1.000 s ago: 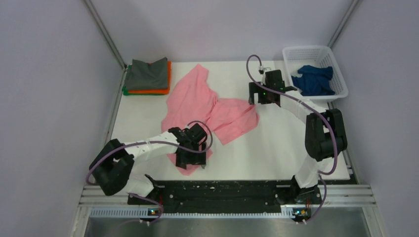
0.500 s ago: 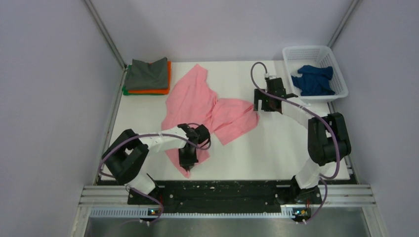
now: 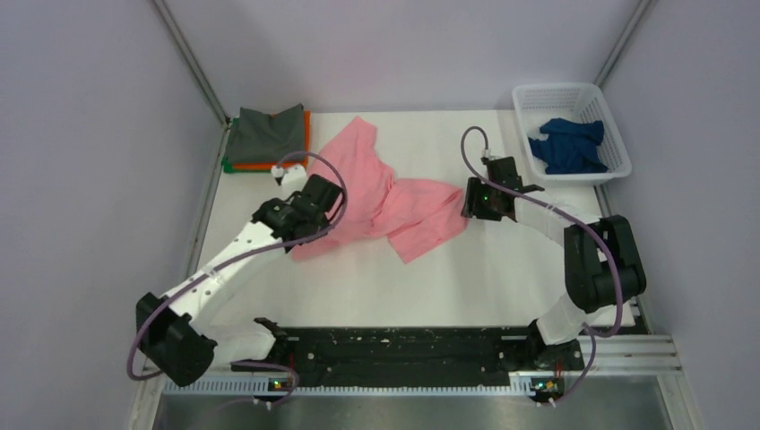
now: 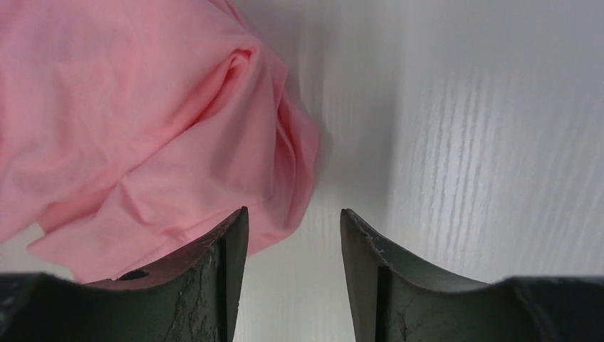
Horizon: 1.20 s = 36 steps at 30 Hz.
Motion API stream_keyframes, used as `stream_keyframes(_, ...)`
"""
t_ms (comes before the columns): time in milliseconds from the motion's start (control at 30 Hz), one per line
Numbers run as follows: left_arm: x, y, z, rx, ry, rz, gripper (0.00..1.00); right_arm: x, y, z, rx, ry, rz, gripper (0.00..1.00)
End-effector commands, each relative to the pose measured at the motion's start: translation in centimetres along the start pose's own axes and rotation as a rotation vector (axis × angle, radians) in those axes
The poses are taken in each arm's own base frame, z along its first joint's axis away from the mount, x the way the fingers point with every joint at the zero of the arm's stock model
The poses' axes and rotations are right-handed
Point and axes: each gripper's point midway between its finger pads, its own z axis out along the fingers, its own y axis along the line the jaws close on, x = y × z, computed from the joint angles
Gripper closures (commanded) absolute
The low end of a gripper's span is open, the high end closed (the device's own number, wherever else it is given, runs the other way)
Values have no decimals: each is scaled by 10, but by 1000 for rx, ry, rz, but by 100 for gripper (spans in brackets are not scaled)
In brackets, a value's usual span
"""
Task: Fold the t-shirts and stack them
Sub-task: Flatten out the tshirt
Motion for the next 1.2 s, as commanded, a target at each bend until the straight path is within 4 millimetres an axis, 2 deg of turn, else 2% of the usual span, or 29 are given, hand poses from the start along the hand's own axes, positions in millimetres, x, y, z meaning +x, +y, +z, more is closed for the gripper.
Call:
stream_keyframes(0,-82,0,-33,92,-319,-125,100,10,23,-4,-131,15,3,50)
stream_keyframes(167,-134,24,-75,64,-521,-205,100,19,12,-6,-84,4,-4,49)
stream_keyframes(267,-149,25,-90,95,-588,-228,100,12,12,1,-82,-15,4,49)
stream_keyframes(500,-163,29,-102,98,-642,-255,100,-11,17,9,-79,-64,8,49)
stream_keyframes(667,-174,23,-110,127,-667,-260,100,6,27,9,-103,-12,-44,49)
stream_keyframes(833,-179,19,-111,122,-673,-251,100,19,43,-4,-103,-11,-154,49)
stream_keyframes(1000,-182,17,-111,124,-682,-244,100,35,40,11,-65,38,-122,49)
stream_keyframes(1067,-183,18,-111,118,-687,-243,100,39,45,17,-53,48,-141,50)
stream_keyframes(1167,-184,19,-110,112,-689,-245,100,47,60,23,-69,67,-187,59)
